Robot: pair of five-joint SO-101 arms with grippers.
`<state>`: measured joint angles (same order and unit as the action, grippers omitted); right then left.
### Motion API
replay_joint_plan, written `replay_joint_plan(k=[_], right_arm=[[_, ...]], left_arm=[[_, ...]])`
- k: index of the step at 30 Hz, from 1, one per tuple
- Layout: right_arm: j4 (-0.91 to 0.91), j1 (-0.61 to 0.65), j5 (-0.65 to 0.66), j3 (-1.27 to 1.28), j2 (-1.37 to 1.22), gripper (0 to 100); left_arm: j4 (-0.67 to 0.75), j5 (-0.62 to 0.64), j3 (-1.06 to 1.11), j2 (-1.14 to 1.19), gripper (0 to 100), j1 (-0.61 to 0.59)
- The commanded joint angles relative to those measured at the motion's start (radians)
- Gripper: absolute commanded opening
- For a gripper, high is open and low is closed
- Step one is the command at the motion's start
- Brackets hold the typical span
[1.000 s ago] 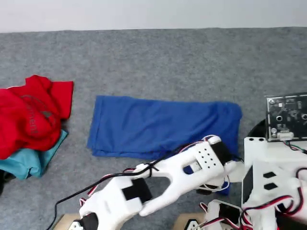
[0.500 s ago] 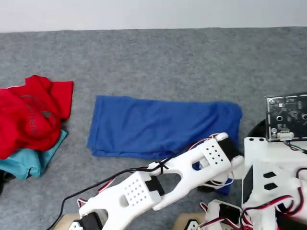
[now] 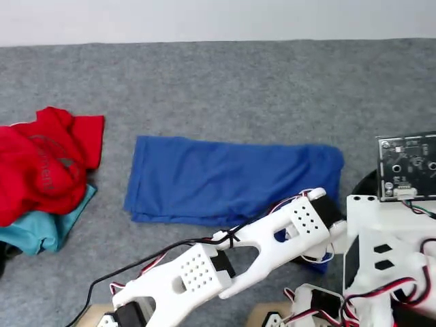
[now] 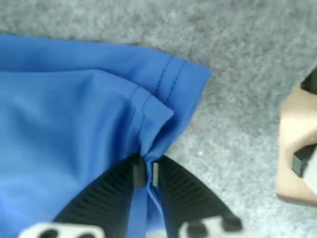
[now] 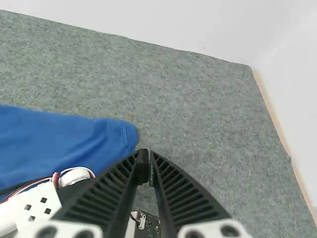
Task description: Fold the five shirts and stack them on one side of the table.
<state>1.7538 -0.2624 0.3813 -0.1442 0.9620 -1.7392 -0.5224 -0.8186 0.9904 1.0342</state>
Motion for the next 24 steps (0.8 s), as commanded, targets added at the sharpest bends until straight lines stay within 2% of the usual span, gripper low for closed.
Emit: replay_joint_plan(k=[1, 6, 16, 24], right_arm=[[0.041, -0.008, 0.009, 0.0, 0.001, 0.9], [0.041, -0.008, 0.009, 0.0, 0.001, 0.9], [0.039, -0.008, 0.009, 0.023, 0.001, 0.9], [0.039, -0.008, 0.008, 0.061, 0.01, 0.9]], left_arm=[[-0.012, -0.008, -0.036, -0.077, 1, -0.012], [-0.012, -0.008, -0.036, -0.132, 1, -0.034], [-0.006, -0.009, -0.039, -0.206, 1, -0.186], [-0.006, -0.009, -0.248, -0.107, 1, -0.224]])
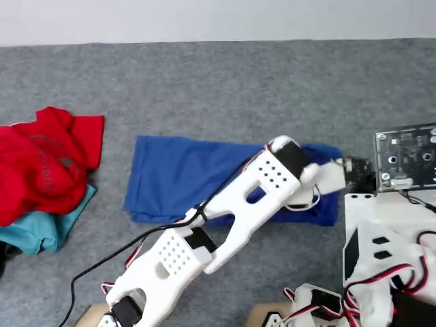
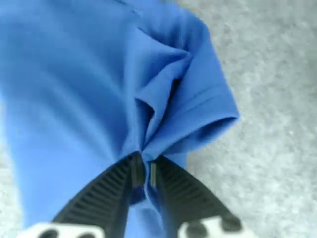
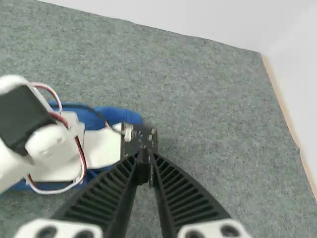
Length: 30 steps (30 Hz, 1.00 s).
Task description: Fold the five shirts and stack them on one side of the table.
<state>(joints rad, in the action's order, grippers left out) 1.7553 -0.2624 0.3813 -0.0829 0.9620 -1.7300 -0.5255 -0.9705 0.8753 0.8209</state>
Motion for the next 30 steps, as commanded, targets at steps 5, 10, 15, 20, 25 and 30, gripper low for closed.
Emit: replay_joint_plan(k=[5, 10, 15, 20, 25, 30], right_arm=[[0.038, -0.01, 0.008, 0.0, 0.012, 0.9], [0.038, -0.01, 0.008, 0.0, 0.012, 0.9], [0.038, -0.008, 0.008, 0.002, 0.012, 0.9], [0.038, -0.008, 0.008, 0.002, 0.012, 0.9], [0.038, -0.008, 0.008, 0.002, 0.012, 0.9], [0.038, -0.008, 0.008, 0.002, 0.012, 0.9]], left_arm=[[-0.015, -0.006, -0.223, 0.087, 1, -0.02], [-0.015, -0.006, -0.275, 0.114, 1, -0.038], [-0.014, -0.006, -0.294, 0.117, 1, -0.081], [-0.014, -0.006, -0.294, 0.114, 1, -0.094], [-0.026, 0.023, -0.289, 0.091, 1, -0.091], [-0.026, 0.026, -0.168, 0.002, 1, 0.017]])
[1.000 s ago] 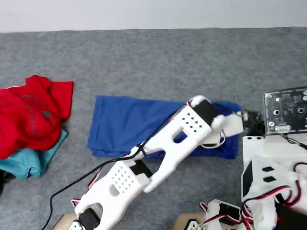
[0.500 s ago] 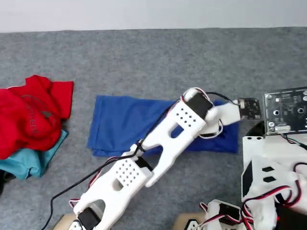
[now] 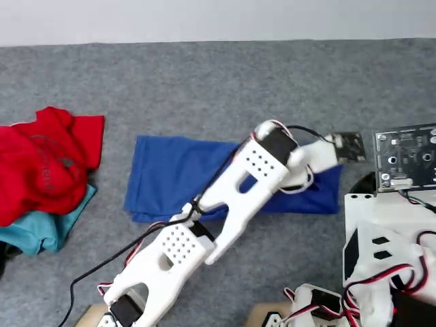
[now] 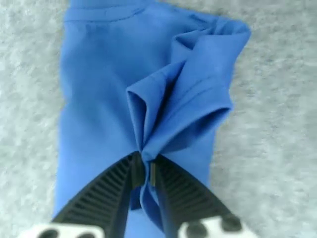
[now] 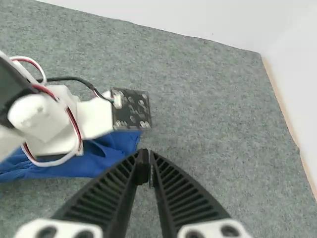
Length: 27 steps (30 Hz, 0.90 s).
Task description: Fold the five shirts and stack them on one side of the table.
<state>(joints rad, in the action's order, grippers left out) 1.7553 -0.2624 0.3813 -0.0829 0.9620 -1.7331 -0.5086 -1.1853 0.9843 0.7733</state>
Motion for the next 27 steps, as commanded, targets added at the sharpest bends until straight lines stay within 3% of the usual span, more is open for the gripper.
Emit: replay_joint_plan(k=[1, 8, 22, 27], right_arm=[[0.038, -0.008, 0.008, 0.002, 0.012, 0.9], [0.038, -0.012, 0.009, 0.002, 0.012, 0.9], [0.039, -0.013, 0.009, -0.003, 0.013, 0.9], [0.039, -0.01, 0.009, 0.005, 0.054, 0.9]], left_arm=[[-0.023, 0.009, 0.087, -0.13, 1, 0.092], [-0.023, 0.012, 0.338, -0.279, 1, 0.226], [-0.02, 0.012, 0.671, -0.433, 1, 0.307], [0.003, 0.014, 0.684, -0.427, 1, 0.292]])
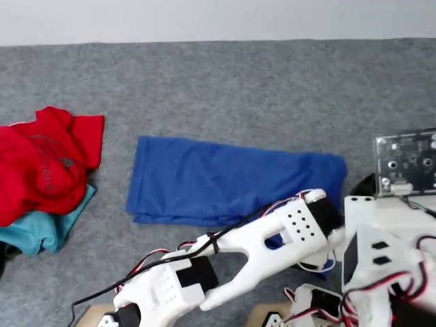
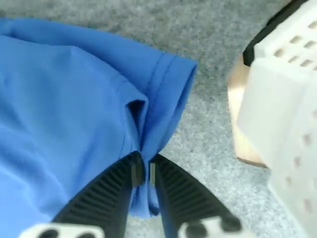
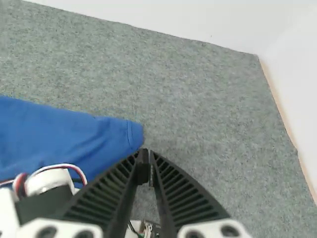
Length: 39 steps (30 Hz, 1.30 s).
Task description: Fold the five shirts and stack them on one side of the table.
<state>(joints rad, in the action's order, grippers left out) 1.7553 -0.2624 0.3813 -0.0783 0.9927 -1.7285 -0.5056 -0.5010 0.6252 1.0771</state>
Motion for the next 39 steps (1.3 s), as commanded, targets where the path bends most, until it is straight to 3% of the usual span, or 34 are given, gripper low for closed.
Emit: replay_joint_plan(k=[1, 17, 25, 31, 39], right_arm=[[0.039, -0.01, 0.009, 0.006, 0.031, 0.9], [0.039, -0.012, 0.057, 0.048, 0.073, 0.9], [0.039, -0.012, 0.057, 0.089, 0.081, 0.9], [0.039, -0.012, 0.057, 0.089, 0.081, 0.9], [0.039, -0.012, 0.057, 0.089, 0.077, 0.9]], left_arm=[[0.006, 0.009, -0.002, -0.063, 1, -0.02], [0.23, 0.009, -0.004, -0.049, 1, -0.278], [0.31, 0.009, -0.01, -0.034, 1, -0.305], [0.233, 0.011, -0.259, 0.118, 1, -0.356], [0.005, -0.008, -0.727, 0.417, 4, -0.379]])
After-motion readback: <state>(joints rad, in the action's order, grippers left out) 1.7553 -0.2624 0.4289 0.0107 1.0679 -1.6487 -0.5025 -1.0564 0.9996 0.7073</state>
